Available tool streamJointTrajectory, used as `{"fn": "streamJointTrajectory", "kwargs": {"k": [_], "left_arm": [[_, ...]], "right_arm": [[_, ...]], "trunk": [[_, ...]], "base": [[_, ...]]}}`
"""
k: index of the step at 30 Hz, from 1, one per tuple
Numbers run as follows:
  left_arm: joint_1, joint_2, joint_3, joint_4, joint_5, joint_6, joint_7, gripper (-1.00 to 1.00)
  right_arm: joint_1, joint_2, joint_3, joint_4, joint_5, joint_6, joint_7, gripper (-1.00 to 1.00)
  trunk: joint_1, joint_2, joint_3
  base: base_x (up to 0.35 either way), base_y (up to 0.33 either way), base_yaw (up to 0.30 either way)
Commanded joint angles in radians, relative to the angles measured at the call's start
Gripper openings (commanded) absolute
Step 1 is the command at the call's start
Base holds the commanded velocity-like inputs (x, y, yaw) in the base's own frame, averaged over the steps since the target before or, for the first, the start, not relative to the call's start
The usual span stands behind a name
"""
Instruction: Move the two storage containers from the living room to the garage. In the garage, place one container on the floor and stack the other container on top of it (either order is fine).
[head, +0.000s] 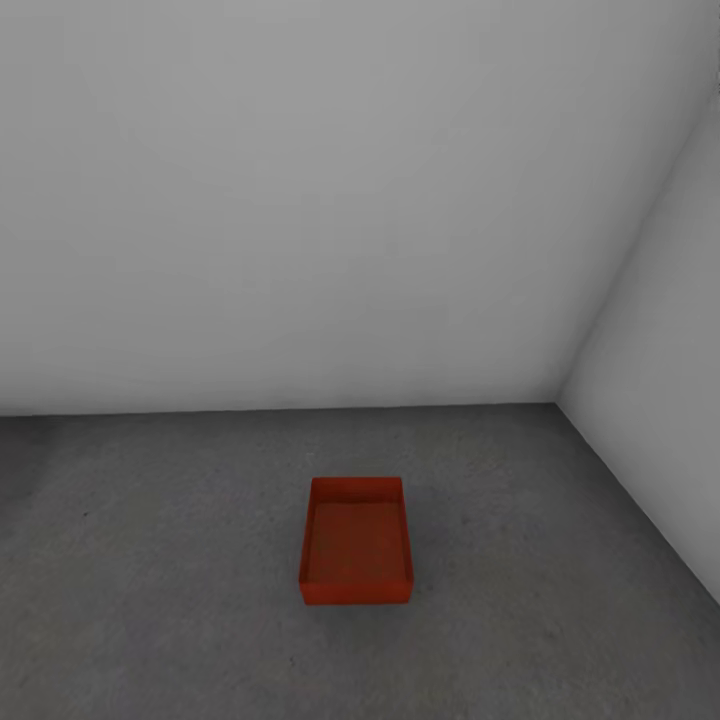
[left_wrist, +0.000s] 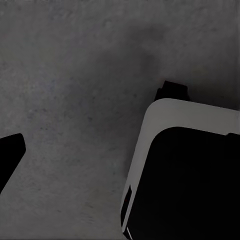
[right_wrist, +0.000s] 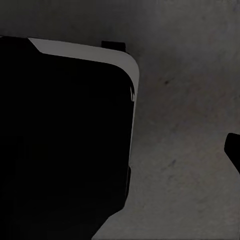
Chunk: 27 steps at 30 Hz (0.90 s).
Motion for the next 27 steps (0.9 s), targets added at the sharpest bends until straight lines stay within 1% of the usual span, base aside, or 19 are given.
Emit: {"fn": "streamJointTrajectory", "kwargs": {"k": [1,27], "left_arm": [[0.000,0.000,0.003,-0.001,0.005,0.004,0.002,1.00],[0.000,0.000,0.004,-0.002,0.005,0.004,0.002,1.00]], "right_arm": [[-0.001,0.000,-0.001,0.003,0.009,-0.005,-0.004,1.00],[-0.001,0.001,-0.001,0.003,0.011,-0.003,-0.005,1.00]], "trunk": [[0.000,-0.001,0.001],[0.000,-0.001,0.043]], "base": [[0.000,0.000,0.000],[0.000,0.000,0.000]]}}
